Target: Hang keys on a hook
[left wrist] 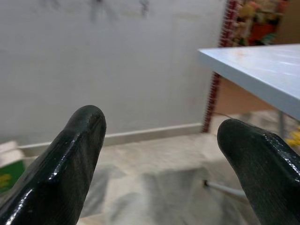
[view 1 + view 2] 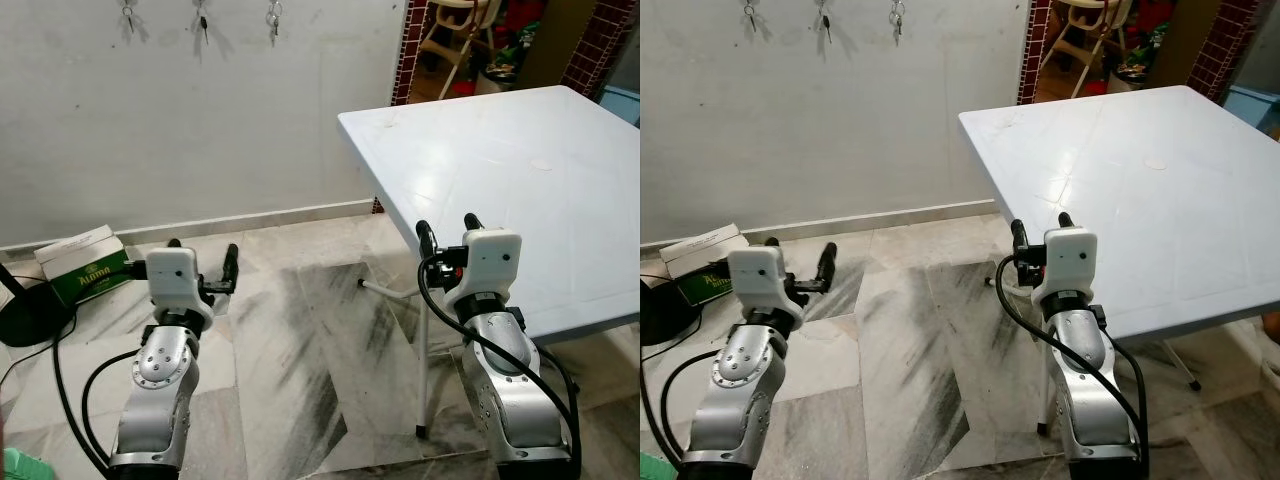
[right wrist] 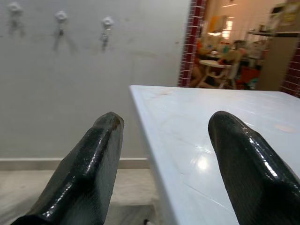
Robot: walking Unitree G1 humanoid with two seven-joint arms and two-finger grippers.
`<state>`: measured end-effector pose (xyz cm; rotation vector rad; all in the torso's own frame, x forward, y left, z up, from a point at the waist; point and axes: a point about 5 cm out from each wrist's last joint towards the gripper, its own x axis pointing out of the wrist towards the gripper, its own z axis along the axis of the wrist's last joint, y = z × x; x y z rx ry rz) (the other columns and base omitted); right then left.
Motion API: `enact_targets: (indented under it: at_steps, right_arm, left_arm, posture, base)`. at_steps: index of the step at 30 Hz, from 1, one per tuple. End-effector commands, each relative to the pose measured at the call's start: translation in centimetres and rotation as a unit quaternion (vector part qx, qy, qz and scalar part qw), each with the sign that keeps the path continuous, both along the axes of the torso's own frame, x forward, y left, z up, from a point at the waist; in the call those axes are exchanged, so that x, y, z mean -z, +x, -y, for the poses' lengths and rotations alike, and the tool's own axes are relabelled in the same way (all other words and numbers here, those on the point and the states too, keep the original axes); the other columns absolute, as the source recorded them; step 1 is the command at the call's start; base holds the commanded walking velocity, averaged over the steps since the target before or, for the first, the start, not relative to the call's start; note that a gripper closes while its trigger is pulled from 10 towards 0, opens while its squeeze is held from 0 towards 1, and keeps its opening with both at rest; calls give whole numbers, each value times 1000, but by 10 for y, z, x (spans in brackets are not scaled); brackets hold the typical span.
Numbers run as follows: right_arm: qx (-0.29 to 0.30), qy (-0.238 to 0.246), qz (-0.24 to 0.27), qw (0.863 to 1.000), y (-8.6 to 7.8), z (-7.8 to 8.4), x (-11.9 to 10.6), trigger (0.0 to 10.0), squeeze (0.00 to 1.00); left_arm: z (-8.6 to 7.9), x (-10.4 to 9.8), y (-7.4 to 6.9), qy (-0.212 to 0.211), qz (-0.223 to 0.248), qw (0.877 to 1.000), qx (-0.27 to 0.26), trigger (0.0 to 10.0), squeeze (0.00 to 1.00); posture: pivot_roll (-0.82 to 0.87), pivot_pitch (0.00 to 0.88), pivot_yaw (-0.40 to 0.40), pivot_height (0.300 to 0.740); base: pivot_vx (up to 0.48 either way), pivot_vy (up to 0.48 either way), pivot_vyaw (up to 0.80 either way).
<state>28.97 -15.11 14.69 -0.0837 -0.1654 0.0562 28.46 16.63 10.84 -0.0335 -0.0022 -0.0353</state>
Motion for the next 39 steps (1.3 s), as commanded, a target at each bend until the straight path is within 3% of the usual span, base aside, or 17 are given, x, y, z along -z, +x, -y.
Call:
enact_targets:
  at_steps: [1,13,19,24,39]
  right_arm:
    - [8,2,-2,1000,1,2,3,10000,0]
    - [10,30,-21,999,4,0,14,10000,0]
    - [4,33,-22,999,3,-4,14,10000,0]
    - [-5,36,-24,999,3,-9,15,10000,0]
    - [-5,42,-42,998,-4,-9,23,10000,0]
  left_arm:
    - [5,-5,5,2,12,1000,16,10000,0]
    - [5,6,6,22,2,999,37,10000,0]
    - [3,7,3,27,4,999,37,10000,0]
    - [2,7,3,45,10,998,40,10000,0]
    - [1,12,-5,40,-2,998,46,10000,0]
  posture:
    - [-28,0,-2,740]
    - [-18,0,0,740]
    - [-6,0,-8,740]
    - [-7,0,-9,740]
    - [-13,0,-2,740]
  base:
    - [0,0,-800]
    - [0,0,-800]
    - [0,0,0]
    - [0,0,-800]
    - [0,0,-800]
